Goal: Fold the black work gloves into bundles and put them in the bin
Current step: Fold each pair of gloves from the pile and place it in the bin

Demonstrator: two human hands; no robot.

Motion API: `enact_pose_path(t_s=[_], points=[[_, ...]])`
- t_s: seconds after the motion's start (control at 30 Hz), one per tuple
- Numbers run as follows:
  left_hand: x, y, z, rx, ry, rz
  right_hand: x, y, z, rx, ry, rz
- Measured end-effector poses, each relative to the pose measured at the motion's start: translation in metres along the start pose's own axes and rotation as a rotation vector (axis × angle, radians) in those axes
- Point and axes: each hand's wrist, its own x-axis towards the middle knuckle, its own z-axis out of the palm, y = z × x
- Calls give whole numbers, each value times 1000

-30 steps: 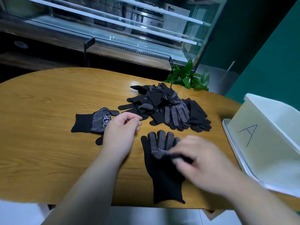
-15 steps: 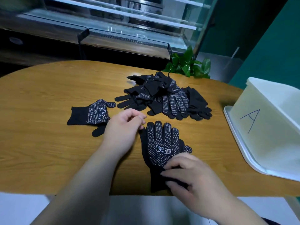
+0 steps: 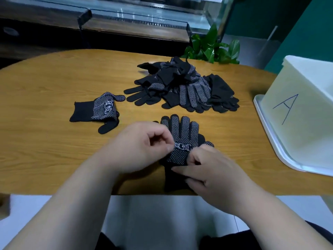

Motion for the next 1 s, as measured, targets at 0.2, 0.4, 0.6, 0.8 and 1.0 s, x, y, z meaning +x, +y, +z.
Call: enact_pose_path(t_s=[0.2, 0.4, 0.6, 0.8, 1.0], points=[[-26, 0, 6, 161, -170, 75, -7, 1, -4, 145, -24, 54], [-53, -3, 13, 248, -134, 106, -15, 0, -1, 165, 30, 56], [-57, -6, 26, 357, -99, 140, -19, -3, 2, 137, 65, 53], [-60, -6, 32, 500, -69, 221, -23, -2, 3, 186, 52, 60], [-58, -8, 36, 550, -98, 251, -23, -1, 6, 190, 83, 62]])
